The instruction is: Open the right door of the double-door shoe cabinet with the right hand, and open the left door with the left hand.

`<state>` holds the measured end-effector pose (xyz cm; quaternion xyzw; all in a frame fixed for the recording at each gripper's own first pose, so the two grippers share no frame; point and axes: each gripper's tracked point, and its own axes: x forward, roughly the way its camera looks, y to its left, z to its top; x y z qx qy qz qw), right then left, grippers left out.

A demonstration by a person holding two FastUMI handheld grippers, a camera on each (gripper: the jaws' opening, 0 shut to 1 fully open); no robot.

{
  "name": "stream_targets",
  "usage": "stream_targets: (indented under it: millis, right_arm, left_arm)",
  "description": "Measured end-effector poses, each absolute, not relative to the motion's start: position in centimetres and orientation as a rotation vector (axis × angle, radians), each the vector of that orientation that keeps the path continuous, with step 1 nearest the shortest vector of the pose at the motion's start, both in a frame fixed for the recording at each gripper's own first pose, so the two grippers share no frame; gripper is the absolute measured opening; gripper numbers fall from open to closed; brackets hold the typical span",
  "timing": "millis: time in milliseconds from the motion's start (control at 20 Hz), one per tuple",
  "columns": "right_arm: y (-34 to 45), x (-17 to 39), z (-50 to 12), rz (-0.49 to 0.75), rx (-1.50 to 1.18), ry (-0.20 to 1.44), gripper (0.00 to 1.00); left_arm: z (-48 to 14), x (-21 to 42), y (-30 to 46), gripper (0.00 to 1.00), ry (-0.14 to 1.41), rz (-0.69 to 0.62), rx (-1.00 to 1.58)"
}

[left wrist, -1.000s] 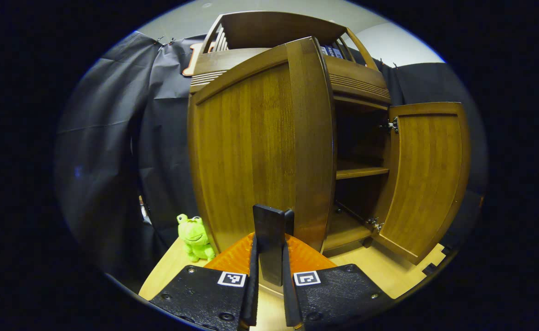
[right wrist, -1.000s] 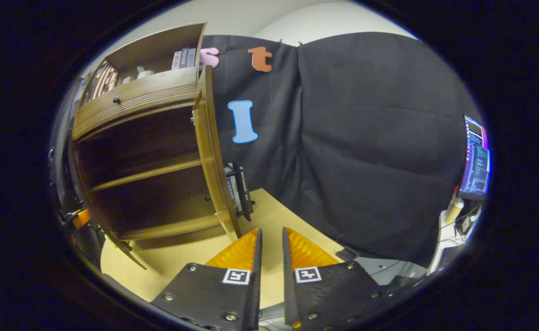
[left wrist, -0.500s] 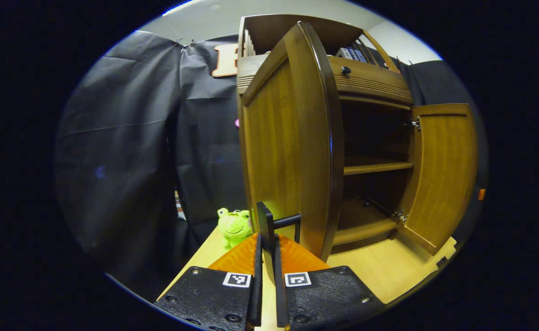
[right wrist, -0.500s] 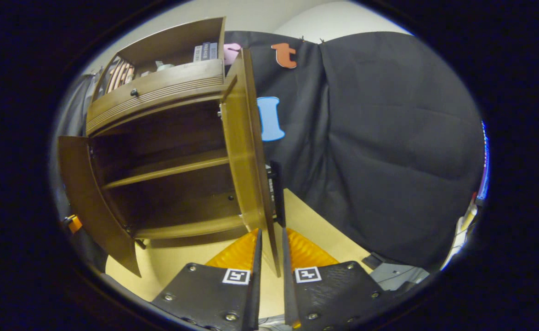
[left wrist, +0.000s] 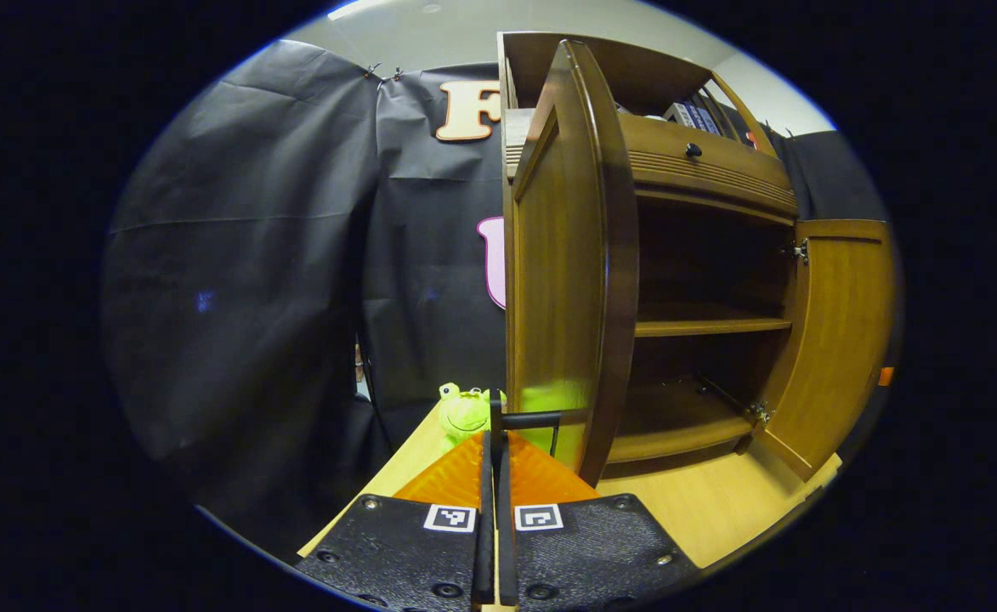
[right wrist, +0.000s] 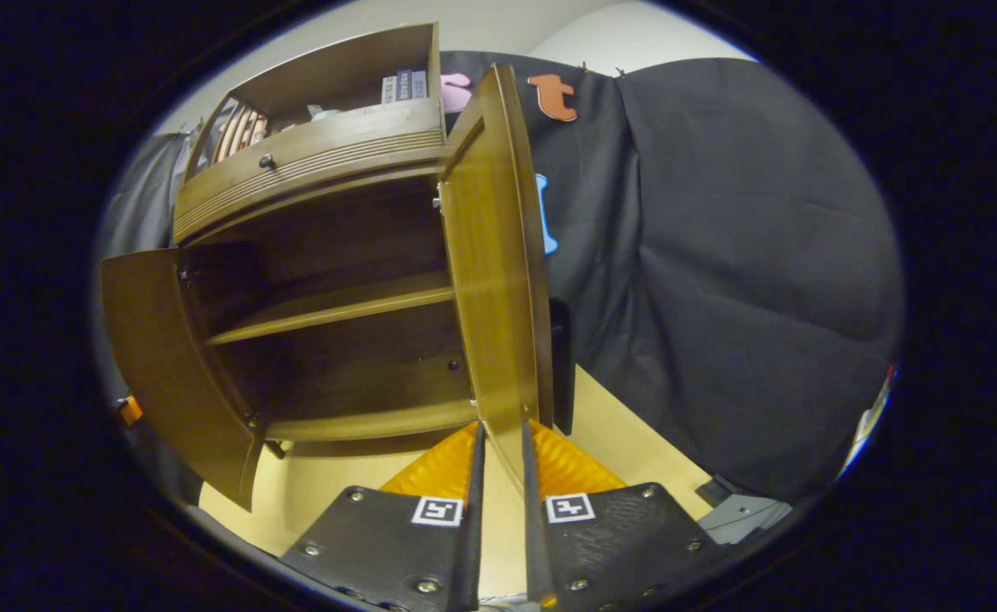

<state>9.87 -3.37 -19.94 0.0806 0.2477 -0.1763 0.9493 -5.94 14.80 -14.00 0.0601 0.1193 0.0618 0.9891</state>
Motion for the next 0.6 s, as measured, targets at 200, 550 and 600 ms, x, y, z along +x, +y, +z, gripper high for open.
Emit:
stream_targets:
  millis: [200,550,600]
  right_arm:
    - [-2.8,10.3,-20.7,-0.342,0.174,0.515,0.21]
    - [-1.6,11.5,-20.8,-0.300,0.170,0.521,0.21]
    - [-1.5,11.7,-21.0,-0.295,0.169,0.522,0.21]
  left_arm:
    - [-13.3,-6.6,15.9,0.03,0.232,0.143,0.123]
    - [-12.1,-7.8,17.7,0.02,0.211,0.211,0.119]
    - [-11.7,-8.1,18.1,0.02,0.202,0.231,0.124]
